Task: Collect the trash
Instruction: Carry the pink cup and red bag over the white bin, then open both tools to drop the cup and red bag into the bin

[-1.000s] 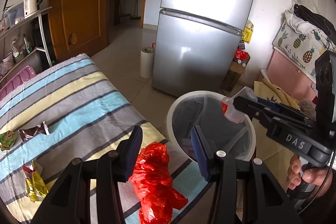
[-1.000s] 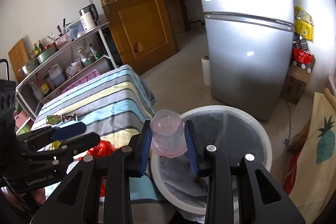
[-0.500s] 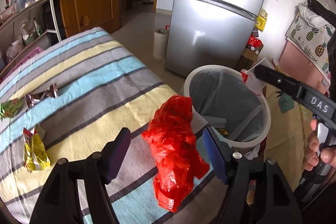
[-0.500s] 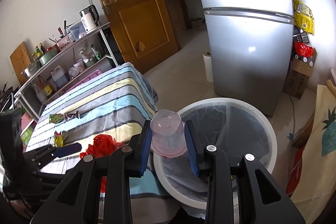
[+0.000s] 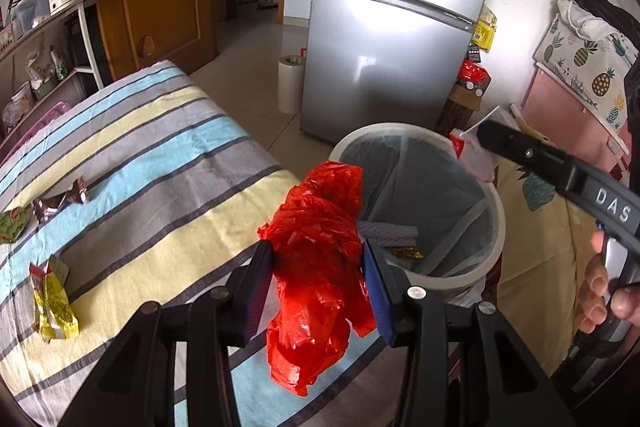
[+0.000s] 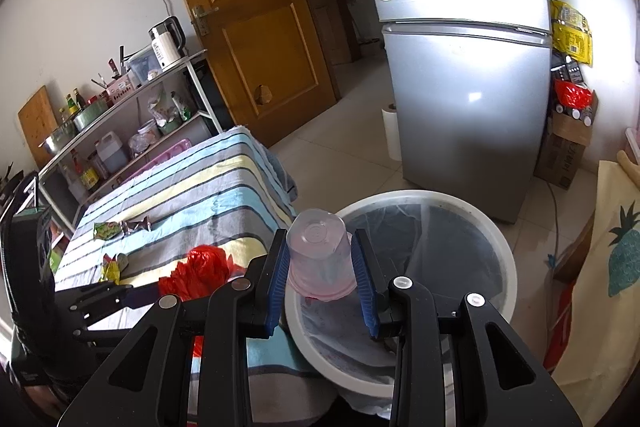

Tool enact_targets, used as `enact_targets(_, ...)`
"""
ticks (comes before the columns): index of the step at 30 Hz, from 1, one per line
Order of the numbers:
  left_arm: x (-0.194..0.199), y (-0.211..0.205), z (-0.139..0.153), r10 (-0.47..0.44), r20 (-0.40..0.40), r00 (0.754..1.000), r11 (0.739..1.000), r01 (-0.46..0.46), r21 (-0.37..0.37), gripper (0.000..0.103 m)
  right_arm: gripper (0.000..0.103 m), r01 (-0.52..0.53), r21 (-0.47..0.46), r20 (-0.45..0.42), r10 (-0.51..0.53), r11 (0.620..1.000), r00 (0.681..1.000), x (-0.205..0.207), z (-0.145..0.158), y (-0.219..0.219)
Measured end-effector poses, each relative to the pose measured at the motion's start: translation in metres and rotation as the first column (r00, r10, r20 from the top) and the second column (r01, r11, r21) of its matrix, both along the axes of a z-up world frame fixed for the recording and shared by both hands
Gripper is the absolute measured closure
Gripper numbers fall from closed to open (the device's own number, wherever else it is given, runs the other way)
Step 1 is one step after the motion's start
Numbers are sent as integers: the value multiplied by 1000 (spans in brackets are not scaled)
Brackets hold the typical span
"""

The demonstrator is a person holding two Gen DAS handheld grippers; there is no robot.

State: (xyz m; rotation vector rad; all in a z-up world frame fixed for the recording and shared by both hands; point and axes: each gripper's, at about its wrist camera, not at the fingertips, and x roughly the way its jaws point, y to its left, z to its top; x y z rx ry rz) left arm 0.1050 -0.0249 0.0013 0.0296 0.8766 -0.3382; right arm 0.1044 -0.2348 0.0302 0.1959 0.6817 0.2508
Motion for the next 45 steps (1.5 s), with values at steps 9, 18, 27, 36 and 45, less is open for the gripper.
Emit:
enact_targets(9,21,-47,6,-84,6,996,996,84,-36,56,70,57,2,-28,-57,998,998,5,-9,-30)
enact_targets(18,31,-91,-8,-142,-14,990,990,142,11,56,70,110,-14,-103,-111,994,988,15,-35,-57)
enact_targets(27,39,-98,-17,-134,-50,990,991,135,12,56,70,126,-41,-172,-132,991,976,24,-58,-68)
enact_targets(36,38,-84,-15,-106,-43,993,994,105,-13,37,58,125,-89,-197,-140,988,970,25,-64,-61)
enact_targets(45,31,-67,-4,-76,-14,997,997,76,-20,37,57,128,-87,-162,-140,988,977,17,-50,-54)
